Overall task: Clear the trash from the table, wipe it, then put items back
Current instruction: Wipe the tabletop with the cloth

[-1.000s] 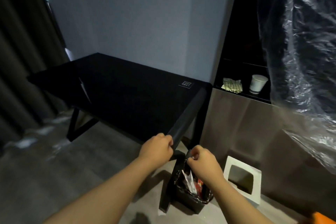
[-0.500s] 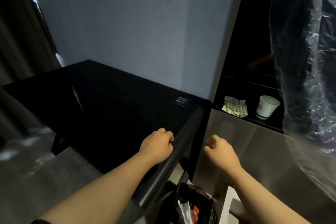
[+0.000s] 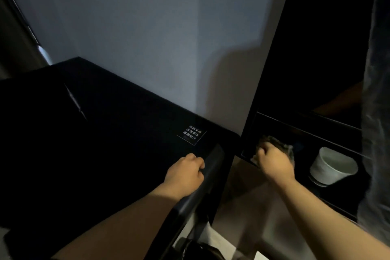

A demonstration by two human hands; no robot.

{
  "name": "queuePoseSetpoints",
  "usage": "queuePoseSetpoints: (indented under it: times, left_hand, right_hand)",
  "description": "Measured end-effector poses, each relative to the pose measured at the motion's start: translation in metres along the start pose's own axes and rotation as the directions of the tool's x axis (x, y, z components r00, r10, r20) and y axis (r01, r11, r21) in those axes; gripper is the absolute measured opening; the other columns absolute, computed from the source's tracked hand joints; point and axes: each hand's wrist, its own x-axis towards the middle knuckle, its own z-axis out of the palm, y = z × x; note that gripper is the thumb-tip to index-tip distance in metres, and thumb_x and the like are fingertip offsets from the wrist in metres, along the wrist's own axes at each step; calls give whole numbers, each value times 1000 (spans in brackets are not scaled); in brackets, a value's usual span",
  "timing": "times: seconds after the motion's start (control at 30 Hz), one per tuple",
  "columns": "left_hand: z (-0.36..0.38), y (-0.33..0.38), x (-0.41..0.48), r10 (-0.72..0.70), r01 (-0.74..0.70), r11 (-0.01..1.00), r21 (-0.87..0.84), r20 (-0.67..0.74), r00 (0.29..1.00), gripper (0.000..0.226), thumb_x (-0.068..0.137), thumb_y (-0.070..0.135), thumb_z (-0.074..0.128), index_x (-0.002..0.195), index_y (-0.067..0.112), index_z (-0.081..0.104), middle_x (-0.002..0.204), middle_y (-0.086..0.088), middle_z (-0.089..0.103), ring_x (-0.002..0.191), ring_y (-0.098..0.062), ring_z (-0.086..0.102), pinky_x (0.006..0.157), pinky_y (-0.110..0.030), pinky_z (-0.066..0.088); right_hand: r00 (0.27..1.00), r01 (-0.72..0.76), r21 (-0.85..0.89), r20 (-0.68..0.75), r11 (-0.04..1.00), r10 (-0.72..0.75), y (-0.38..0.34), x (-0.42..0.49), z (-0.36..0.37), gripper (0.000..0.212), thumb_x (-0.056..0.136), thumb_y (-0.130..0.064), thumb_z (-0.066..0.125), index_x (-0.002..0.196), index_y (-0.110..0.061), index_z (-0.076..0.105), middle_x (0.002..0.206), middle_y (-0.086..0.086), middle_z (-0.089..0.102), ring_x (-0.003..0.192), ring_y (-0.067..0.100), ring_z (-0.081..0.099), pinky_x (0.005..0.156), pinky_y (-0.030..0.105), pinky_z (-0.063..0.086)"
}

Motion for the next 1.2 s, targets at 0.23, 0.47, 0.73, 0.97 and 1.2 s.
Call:
queuePoseSetpoints:
  times: [0.23, 0.47, 0.73, 0.97, 1.2]
  left_hand:
    - [17, -9, 35, -47, 48, 999, -16, 62, 997, 28, 91, 19, 46, 118, 19, 56, 120, -1, 49, 110, -19, 50, 89, -29, 43]
    - [23, -24, 38, -84, 86, 996, -21, 82, 993, 28, 89, 18, 48, 115, 20, 57, 120, -1, 50, 111, -19, 51, 89, -26, 40]
    - [5, -57, 22, -24, 24, 1000, -11, 73, 997, 29, 93, 20, 47, 120, 20, 56, 124, 0, 50, 113, -18, 50, 92, -32, 46]
    - [-29, -110, 2, 79, -77, 997, -27, 96, 992, 30, 95, 21, 47, 124, 22, 55, 128, 2, 48, 114, -16, 50, 93, -31, 47]
    - [-75, -182, -25, 120, -116, 993, -29, 186, 975, 31, 96, 24, 47, 126, 24, 52, 131, 3, 45, 116, -13, 49, 95, -31, 47]
  right_hand:
    - [980, -98, -246, 146, 964, 137, 22, 35, 29, 50, 95, -39, 38, 144, -41, 27, 158, 1, 12, 143, 31, 15, 113, 47, 16]
    - [995, -96, -172, 7, 981, 98, 21, 18, 31, 48, 93, -14, 47, 136, -35, 47, 148, 8, 38, 129, 37, 39, 103, 40, 37]
    - [978, -57, 51, -200, 997, 66, -15, -33, 33, 27, 88, -3, 49, 113, -6, 62, 107, 24, 64, 99, 45, 59, 83, 45, 45]
    - [914, -156, 536, -239, 830, 327, -97, -87, 50, 19, 93, -15, 46, 105, -17, 60, 93, 12, 64, 88, 30, 57, 75, 32, 42]
    - [902, -337, 899, 222, 280, 371, -189, -116, 94, 16, 93, -2, 43, 90, -10, 56, 87, 11, 60, 78, 23, 57, 69, 33, 46]
